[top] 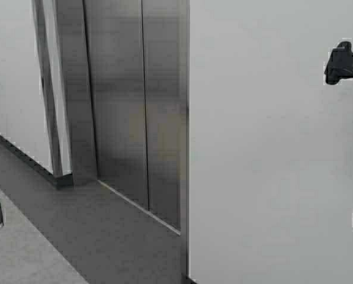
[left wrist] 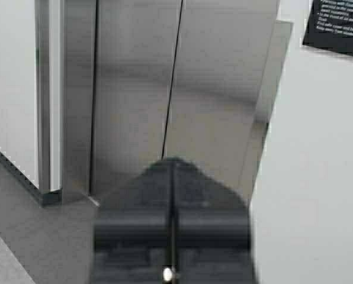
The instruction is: Navigate to elevator, push the call button, then enter the elevator
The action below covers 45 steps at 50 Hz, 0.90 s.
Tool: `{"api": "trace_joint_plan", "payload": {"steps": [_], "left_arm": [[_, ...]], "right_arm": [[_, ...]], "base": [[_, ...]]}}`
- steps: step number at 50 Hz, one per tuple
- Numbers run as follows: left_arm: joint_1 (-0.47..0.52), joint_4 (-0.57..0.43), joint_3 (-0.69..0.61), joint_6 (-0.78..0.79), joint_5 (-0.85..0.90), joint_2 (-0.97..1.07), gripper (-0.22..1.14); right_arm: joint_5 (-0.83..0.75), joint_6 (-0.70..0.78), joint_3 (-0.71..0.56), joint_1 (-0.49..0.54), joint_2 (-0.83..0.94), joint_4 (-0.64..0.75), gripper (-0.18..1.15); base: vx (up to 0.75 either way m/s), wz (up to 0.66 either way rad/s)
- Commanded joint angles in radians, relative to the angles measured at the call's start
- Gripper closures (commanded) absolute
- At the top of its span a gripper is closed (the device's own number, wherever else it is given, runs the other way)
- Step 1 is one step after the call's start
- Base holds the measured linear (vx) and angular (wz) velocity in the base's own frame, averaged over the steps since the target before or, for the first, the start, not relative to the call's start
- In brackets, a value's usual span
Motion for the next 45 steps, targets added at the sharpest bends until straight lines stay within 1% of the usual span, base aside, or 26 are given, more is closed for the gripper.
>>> {"api": "trace_joint_plan", "payload": {"steps": [1, 24, 31, 37, 45], "left_arm": [[0.0, 0.002, -0.008, 0.006, -0.008, 0.005, 0.89], [0.0, 0.002, -0.005, 0.014, -0.008, 0.008, 0.89], [0.0, 0.002, -0.006, 0.014, -0.008, 0.011, 0.89], [0.0, 0.002, -0.006, 0.011, -0.008, 0.008, 0.89], [0.0, 0.002, -0.009, 0.011, -0.008, 0.0, 0.89]], "right_arm": [[-0.005, 0.006, -0.023, -0.002, -0.009, -0.018, 0.91], [-0.023, 0.002, -0.08, -0.041, 0.005, -0.044, 0.91], [-0.023, -0.006, -0.075, -0.043, -0.003, -0.044, 0.91], [-0.021, -0.005, -0.034, -0.023, -0.032, -0.044, 0.91], [-0.014, -0.017, 0.034, 0.049, -0.126, -0.044, 0.91]], "base": [[0.03, 0.03], [0.02, 0.01], [0.0, 0.01], [0.0, 0.0], [0.0, 0.0]]}}
